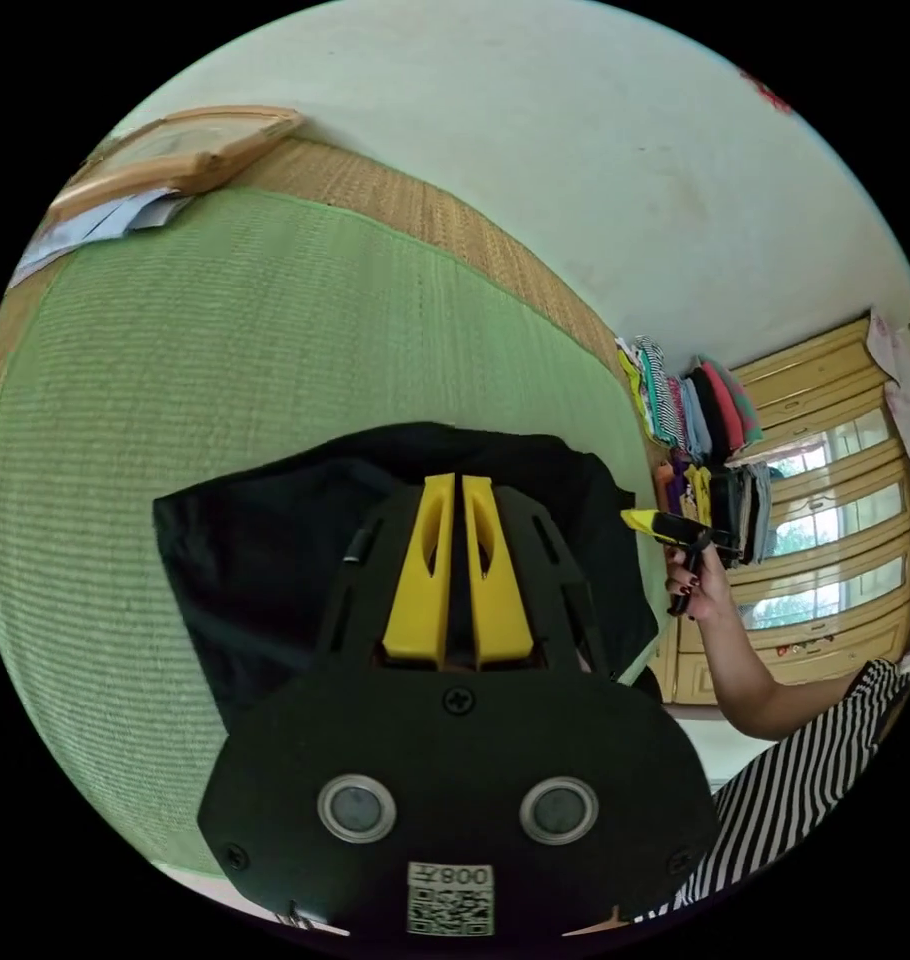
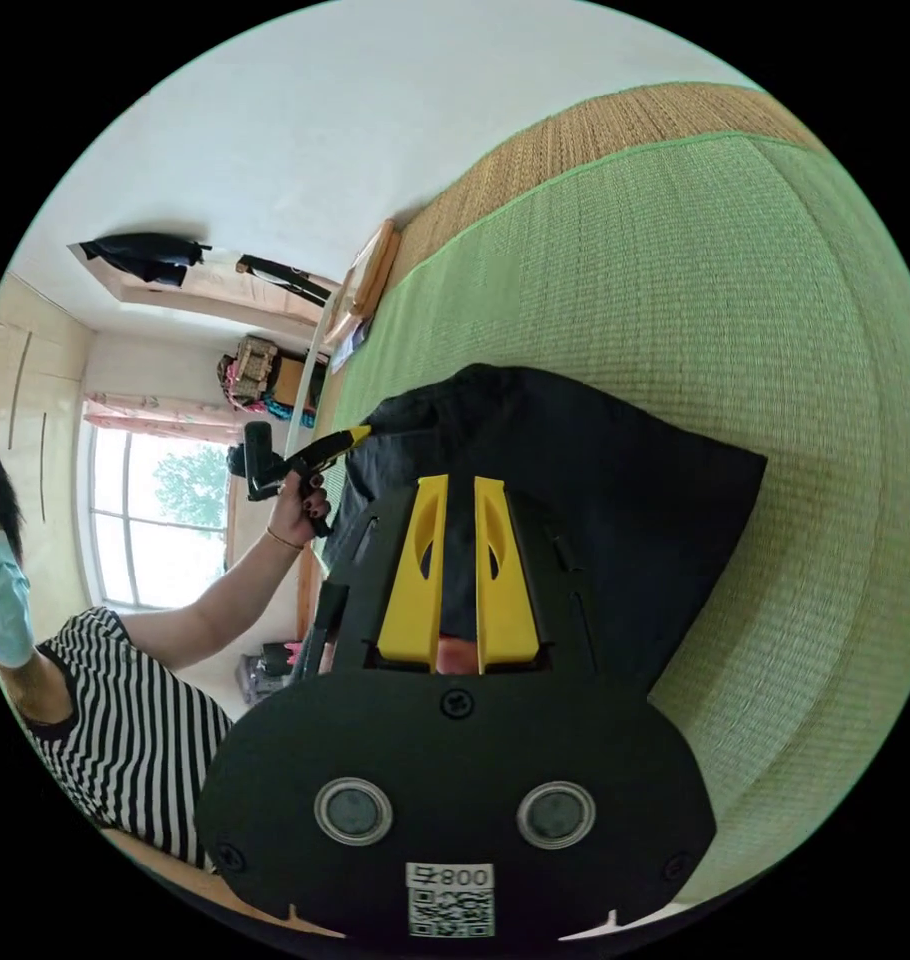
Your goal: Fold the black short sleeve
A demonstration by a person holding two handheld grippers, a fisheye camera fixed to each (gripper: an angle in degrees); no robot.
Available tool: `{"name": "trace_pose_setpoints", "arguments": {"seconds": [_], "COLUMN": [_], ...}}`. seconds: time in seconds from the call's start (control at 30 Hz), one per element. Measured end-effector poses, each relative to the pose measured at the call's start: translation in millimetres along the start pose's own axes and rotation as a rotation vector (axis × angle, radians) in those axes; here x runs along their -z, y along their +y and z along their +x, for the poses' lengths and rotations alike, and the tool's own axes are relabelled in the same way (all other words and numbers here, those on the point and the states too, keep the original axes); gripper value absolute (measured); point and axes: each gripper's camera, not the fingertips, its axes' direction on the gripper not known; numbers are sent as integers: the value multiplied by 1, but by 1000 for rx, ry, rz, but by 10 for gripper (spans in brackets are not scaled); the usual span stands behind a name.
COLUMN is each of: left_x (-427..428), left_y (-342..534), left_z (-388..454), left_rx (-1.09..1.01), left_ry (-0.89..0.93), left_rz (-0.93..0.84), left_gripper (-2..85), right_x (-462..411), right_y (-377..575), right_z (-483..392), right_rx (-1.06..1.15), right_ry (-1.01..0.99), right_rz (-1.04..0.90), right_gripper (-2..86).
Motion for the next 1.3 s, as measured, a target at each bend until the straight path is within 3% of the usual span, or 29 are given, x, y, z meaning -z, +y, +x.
{"name": "trace_pose_setpoints", "arguments": {"seconds": [0.2,0.33,0.67,0.87,1.3], "left_x": [-5,8,-22,-44,-49], "left_y": [12,25,27,45,104], "left_z": [-30,-27,-41,-23,-30], "left_rx": [140,114,181,65,69], "left_ry": [-20,-19,-18,6,53], "left_rz": [-24,37,-28,-50,-59], "left_gripper": [7,8,3,3,32], "right_x": [-9,3,9,8,59], "right_y": [19,33,69,83,152], "right_z": [-1,-6,1,6,-6], "right_rx": [-40,-39,-121,-138,-136], "right_ry": [48,78,103,102,163], "right_rz": [-38,-15,-21,-19,31], "right_gripper": [47,47,42,39,65]}}
